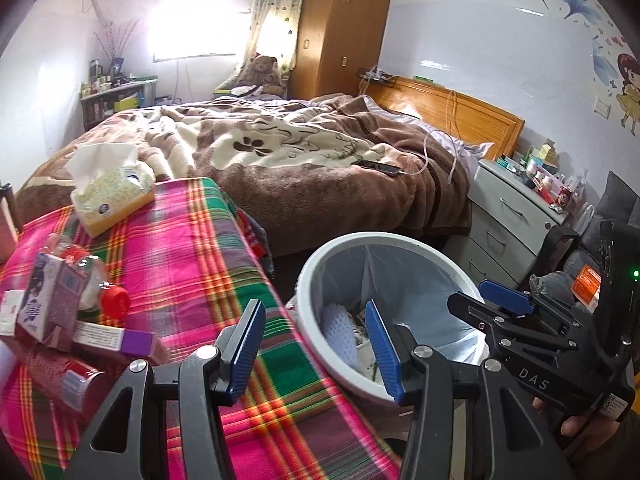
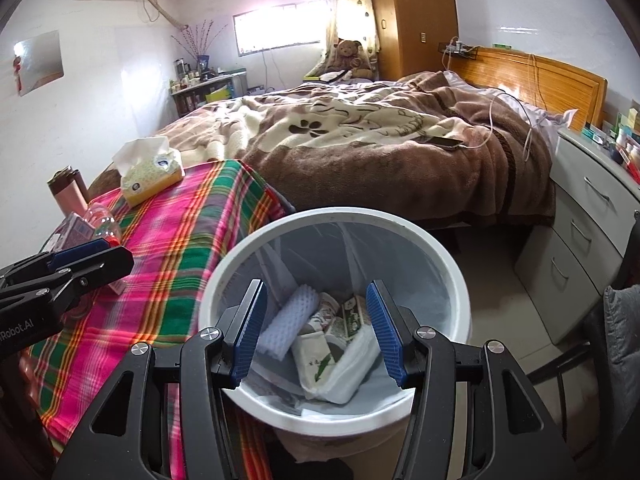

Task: Collect trash
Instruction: 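Move both tools back over the remaining trash on the bed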

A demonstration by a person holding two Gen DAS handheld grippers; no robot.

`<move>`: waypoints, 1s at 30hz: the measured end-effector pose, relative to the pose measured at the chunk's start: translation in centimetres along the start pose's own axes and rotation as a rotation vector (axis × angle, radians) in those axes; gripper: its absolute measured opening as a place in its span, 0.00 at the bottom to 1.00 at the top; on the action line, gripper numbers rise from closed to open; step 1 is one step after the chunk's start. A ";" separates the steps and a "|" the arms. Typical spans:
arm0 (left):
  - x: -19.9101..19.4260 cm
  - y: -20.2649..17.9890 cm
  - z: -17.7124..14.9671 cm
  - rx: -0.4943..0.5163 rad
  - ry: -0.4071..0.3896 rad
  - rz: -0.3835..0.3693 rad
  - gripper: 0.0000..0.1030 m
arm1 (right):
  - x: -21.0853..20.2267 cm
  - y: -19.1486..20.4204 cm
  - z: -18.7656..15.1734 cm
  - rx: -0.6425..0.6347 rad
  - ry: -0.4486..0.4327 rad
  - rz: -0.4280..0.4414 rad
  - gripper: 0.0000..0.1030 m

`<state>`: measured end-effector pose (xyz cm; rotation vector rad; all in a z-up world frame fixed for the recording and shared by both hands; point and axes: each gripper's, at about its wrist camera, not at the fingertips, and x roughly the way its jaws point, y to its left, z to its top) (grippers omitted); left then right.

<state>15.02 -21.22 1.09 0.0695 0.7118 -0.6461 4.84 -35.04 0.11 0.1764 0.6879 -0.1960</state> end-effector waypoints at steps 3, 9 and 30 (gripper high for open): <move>-1.1 1.5 -0.3 -0.021 -0.013 0.023 0.51 | 0.1 1.0 0.1 -0.008 -0.005 0.019 0.52; -2.8 4.4 -0.6 -0.063 -0.035 0.070 0.53 | 0.0 2.9 0.2 -0.033 -0.020 0.056 0.54; -8.5 16.2 -2.7 -0.227 -0.099 0.267 0.55 | 1.9 11.6 1.6 -0.104 -0.025 0.228 0.58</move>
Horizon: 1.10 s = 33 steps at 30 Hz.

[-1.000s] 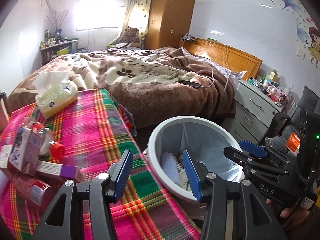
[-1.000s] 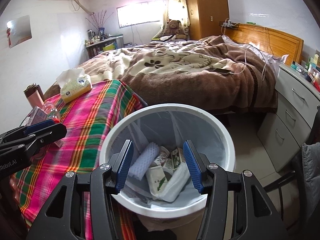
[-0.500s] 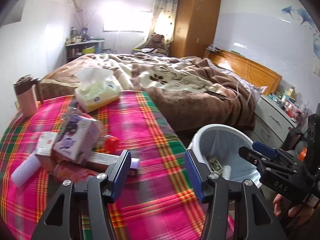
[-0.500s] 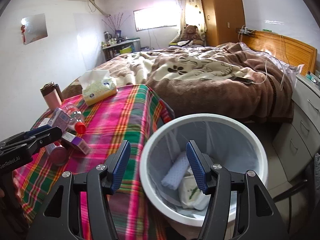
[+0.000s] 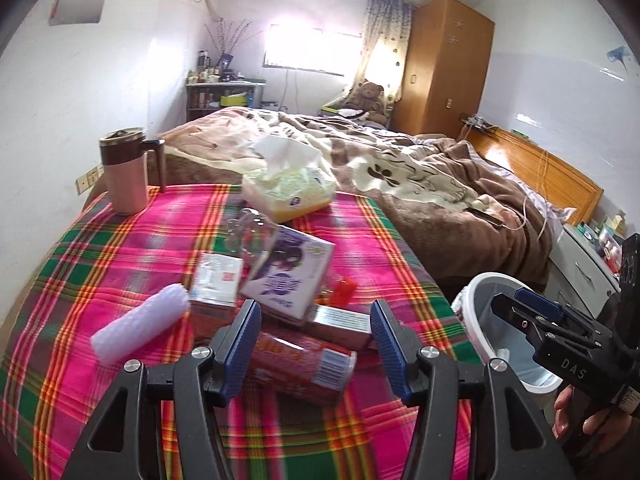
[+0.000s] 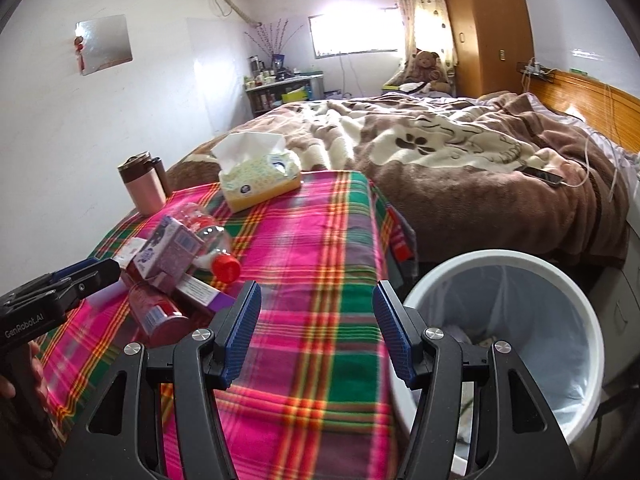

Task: Collect trash
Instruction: 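Move both tools back over the remaining trash on the bed, then grasp the purple grape juice box with the right gripper while the left gripper grasps the white carton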

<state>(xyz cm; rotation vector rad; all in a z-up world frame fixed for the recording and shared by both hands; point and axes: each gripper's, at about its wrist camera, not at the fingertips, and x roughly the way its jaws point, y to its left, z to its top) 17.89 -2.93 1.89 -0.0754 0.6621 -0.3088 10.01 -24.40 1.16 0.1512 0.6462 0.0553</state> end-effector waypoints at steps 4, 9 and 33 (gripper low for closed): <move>0.0 1.8 -0.2 -0.019 0.004 0.024 0.55 | 0.9 1.6 0.5 -0.014 0.012 0.028 0.58; 0.5 4.0 -0.6 -0.040 0.021 0.048 0.55 | 2.0 2.8 0.9 -0.010 0.030 0.058 0.58; 6.1 8.1 -0.3 -0.051 0.105 0.065 0.56 | 5.7 7.0 2.4 0.010 0.078 0.129 0.58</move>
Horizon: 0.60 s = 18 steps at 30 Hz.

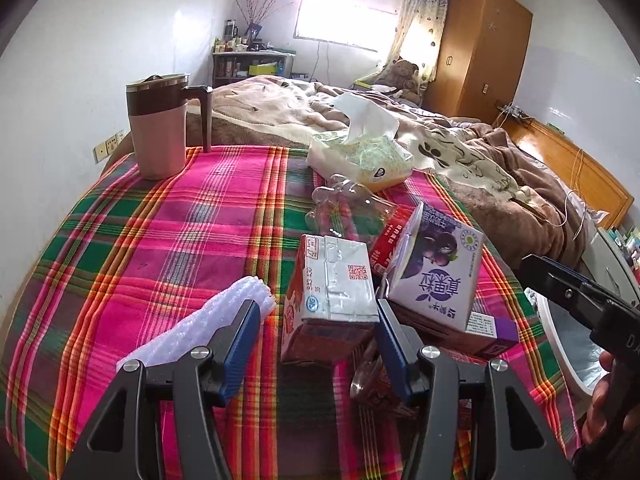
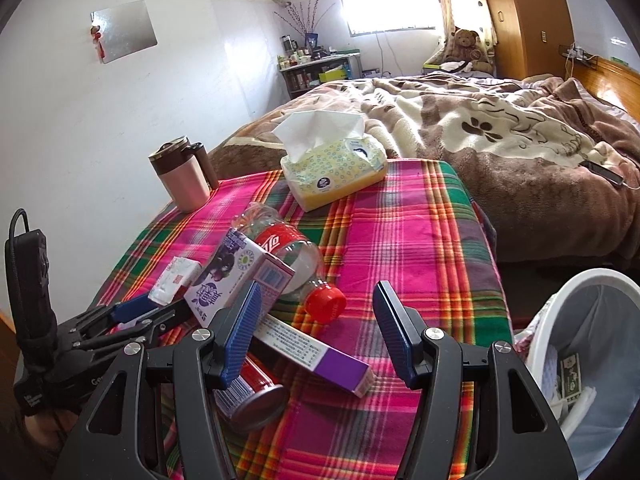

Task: Collect trash
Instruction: 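Grasp the purple grape juice box with the right gripper while the left gripper grasps the white carton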

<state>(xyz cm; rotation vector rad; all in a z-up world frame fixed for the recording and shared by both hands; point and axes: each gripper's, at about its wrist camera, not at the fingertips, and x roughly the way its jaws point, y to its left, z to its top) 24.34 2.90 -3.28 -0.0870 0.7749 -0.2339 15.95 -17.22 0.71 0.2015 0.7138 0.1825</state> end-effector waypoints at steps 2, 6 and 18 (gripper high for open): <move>0.4 0.4 0.1 -0.011 0.010 -0.008 0.55 | 0.3 0.2 0.2 0.006 0.004 0.009 0.58; 0.5 1.0 0.1 -0.017 0.006 -0.016 0.33 | 1.0 0.9 0.3 0.015 0.016 0.036 0.58; -1.9 2.9 0.0 -0.056 -0.065 0.009 0.33 | 2.8 2.4 0.4 0.051 0.060 0.062 0.73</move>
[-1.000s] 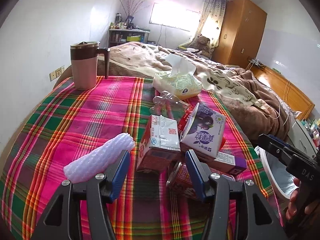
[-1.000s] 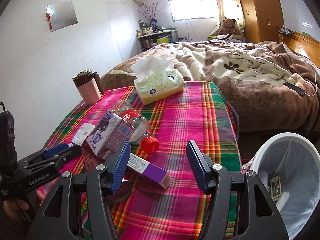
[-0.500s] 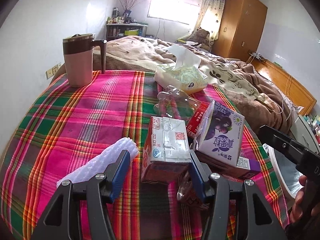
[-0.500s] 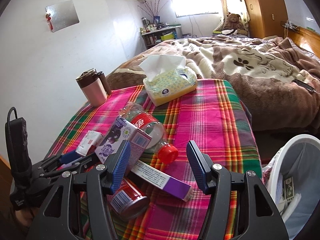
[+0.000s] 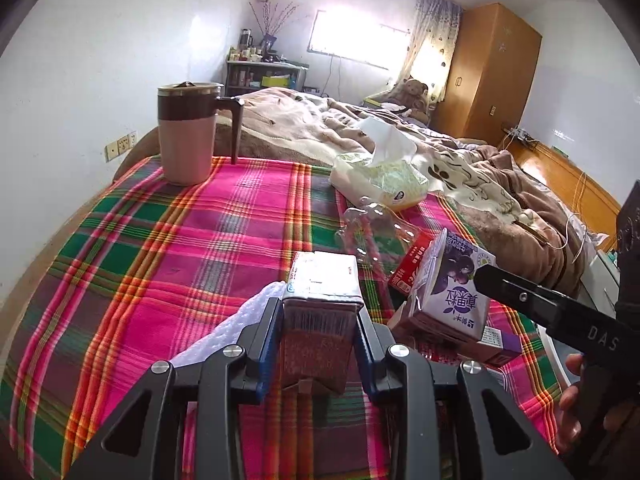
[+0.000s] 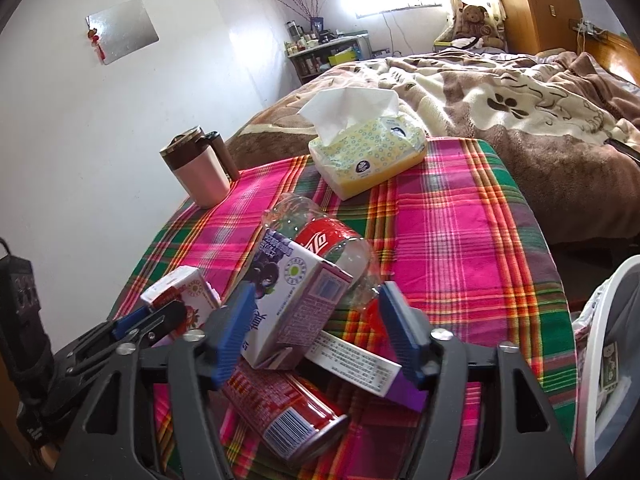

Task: Collect trash
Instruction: 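Grasp the purple grape juice box with the right gripper while the left gripper grasps the white carton, then carry the grape juice box and white carton over the white bin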

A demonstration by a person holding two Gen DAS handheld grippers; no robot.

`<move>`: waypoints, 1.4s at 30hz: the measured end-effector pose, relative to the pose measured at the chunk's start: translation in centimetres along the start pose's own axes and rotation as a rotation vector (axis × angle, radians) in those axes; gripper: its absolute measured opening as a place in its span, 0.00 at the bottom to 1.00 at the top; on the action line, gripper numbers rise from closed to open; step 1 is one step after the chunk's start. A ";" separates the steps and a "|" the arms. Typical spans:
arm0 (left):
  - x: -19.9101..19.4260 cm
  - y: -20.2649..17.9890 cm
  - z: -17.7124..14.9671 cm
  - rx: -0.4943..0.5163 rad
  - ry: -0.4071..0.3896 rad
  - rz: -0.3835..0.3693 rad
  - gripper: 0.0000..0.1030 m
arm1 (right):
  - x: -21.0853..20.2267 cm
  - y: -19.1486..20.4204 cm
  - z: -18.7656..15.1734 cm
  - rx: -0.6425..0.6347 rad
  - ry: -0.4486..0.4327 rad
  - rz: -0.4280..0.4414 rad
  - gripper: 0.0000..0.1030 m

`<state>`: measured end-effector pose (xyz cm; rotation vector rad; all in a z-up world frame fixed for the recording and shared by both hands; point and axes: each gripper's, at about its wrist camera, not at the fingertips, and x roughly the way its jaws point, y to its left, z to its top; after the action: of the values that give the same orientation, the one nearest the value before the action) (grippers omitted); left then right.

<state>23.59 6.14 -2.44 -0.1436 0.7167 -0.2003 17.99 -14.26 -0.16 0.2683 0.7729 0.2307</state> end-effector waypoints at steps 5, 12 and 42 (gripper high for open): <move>-0.8 0.8 -0.6 -0.006 -0.007 0.023 0.33 | 0.8 1.4 0.2 -0.005 0.001 -0.015 0.73; -1.0 1.9 -1.7 -0.024 0.009 0.034 0.33 | 2.4 2.5 0.8 0.030 0.017 -0.100 0.73; -0.1 1.5 -1.7 -0.043 0.020 0.006 0.34 | 0.3 -0.2 -2.1 0.089 0.012 -0.146 0.69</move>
<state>22.57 7.57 -3.91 -0.1808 0.7415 -0.1804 16.71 -14.07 -1.85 0.2933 0.8118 0.0607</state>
